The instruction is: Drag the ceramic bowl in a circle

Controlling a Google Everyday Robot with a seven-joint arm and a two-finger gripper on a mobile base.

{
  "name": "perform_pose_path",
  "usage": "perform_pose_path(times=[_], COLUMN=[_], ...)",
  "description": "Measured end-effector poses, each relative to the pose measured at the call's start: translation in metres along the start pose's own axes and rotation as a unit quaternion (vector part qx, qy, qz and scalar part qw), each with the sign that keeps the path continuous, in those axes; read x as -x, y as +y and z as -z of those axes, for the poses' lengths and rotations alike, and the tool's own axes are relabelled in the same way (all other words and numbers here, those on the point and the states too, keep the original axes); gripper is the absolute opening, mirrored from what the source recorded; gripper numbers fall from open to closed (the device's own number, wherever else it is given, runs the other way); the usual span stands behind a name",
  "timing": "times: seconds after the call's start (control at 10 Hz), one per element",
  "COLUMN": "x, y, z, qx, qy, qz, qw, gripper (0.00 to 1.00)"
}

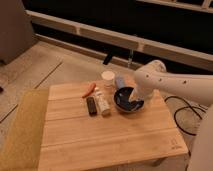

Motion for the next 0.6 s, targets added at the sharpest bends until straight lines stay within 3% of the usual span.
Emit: perform_pose_path(times=[0.2,0.5,0.6], x=[0.003,0.009,0.011], y=[0.005,0.020,0.019], z=[-0.026,-0.064,-0.075], qx=[0.001,0.043,0.049], qy=[0.019,0.058,0.070], qz=[-0.026,-0.054,-0.059], qw=[0.9995,0.9959,0.9946], gripper=[0.65,0.65,0.65])
